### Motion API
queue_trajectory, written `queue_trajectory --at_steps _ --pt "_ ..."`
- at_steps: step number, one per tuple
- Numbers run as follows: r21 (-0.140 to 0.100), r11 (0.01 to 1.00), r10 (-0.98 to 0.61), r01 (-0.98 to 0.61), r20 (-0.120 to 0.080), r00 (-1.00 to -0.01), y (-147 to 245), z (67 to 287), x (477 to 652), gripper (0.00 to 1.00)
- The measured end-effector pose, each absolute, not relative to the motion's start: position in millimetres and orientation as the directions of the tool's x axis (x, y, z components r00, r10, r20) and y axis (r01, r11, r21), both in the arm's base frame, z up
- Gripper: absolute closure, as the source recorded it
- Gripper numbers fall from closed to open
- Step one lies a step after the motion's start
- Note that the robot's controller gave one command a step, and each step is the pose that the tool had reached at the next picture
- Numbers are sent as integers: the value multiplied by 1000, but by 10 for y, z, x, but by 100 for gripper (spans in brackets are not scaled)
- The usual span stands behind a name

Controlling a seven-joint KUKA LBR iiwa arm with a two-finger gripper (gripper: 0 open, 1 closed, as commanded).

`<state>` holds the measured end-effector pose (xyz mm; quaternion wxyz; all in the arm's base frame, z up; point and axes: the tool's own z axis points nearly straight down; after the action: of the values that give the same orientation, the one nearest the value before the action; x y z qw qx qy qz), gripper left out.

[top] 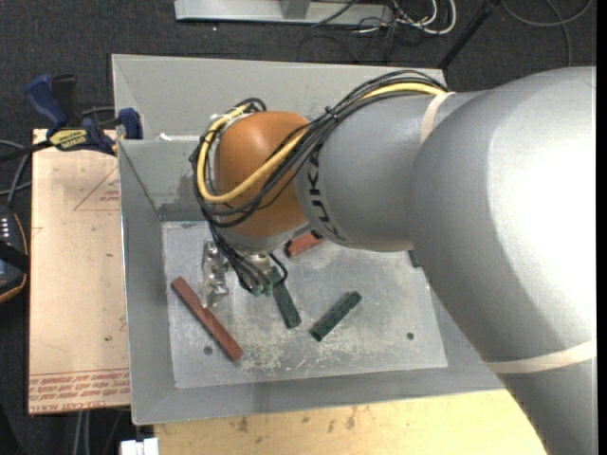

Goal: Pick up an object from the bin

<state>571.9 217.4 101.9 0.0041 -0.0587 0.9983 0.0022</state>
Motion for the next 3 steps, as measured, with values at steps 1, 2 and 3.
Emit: queue_trajectory --at_steps 1,2,3 --pt "3 994 110 110 -7 -994 1975 1869 5856 0" --pt "2 994 108 108 -2 -994 1977 1840 5845 0" --pt "3 1000 3 3 -9 -1000 1972 1460 5641 0"
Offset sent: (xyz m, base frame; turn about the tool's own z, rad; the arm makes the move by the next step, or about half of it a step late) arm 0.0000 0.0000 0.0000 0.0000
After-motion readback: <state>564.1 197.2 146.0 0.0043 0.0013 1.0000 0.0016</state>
